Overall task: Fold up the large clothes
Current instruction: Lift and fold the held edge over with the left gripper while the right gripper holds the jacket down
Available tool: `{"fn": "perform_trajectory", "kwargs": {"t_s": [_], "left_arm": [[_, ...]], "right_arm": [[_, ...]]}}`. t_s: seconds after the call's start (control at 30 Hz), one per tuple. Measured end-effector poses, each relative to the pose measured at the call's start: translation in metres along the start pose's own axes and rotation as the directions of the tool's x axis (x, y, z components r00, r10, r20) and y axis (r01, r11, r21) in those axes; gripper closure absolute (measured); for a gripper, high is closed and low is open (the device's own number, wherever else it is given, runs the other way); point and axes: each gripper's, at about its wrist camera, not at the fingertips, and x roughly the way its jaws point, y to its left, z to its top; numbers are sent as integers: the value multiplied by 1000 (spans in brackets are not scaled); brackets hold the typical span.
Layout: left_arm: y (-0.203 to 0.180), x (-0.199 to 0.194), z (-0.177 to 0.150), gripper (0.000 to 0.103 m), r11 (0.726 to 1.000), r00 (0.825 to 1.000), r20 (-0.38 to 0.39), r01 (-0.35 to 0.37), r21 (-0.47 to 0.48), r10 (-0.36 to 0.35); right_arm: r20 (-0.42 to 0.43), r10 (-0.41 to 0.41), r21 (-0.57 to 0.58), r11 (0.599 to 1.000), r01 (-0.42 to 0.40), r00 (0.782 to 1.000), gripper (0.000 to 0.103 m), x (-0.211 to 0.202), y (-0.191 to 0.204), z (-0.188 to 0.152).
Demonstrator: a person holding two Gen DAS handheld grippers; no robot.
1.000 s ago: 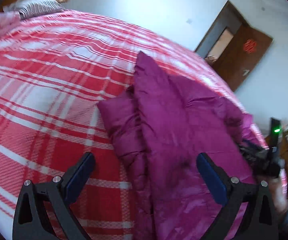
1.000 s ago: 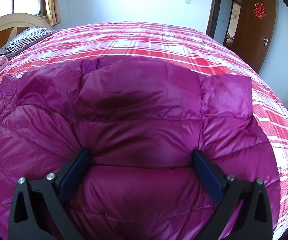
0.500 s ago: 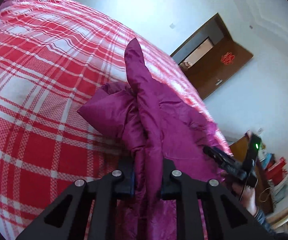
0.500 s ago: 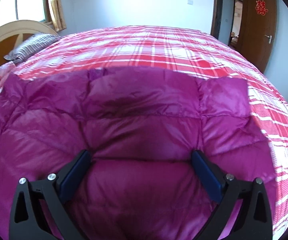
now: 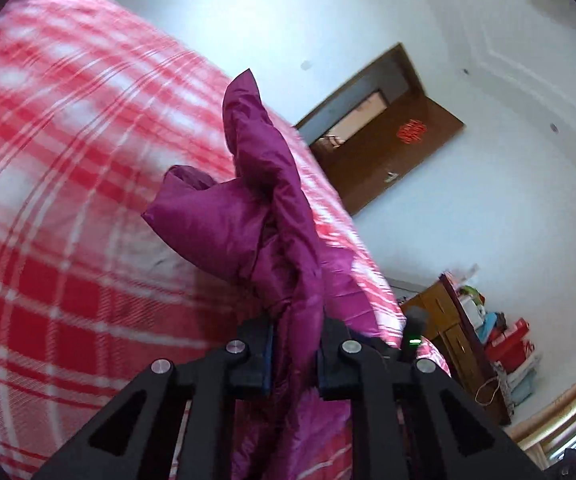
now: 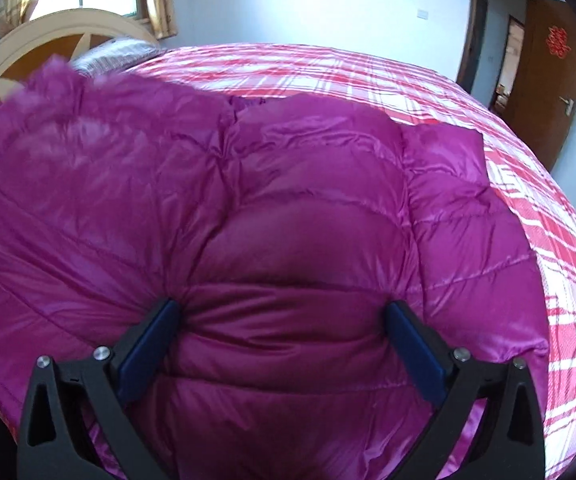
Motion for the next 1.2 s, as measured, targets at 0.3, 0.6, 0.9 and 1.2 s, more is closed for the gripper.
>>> {"fn": "perform_trajectory", "kwargs": {"t_s": [0.3, 0.6, 0.9, 1.2], "left_arm": [[-108, 60, 24, 88, 999, 999, -54, 3, 54, 0], [-202, 157, -19, 88, 906, 988, 1, -140, 398, 152], [-210, 257, -129, 85, 552, 954, 92, -243, 798, 287], [-223, 246, -180, 55, 352, 958, 177, -250, 902, 226]], "right_arm": [[-58, 98, -40, 994, -100, 993, 0, 1, -16, 6], [110, 276, 166, 942, -291, 955, 0, -62, -105, -19], [403, 200, 541, 735, -409, 893, 0, -140, -278, -40], [224, 427, 272, 836, -477, 876, 20, -120, -228, 28]]}}
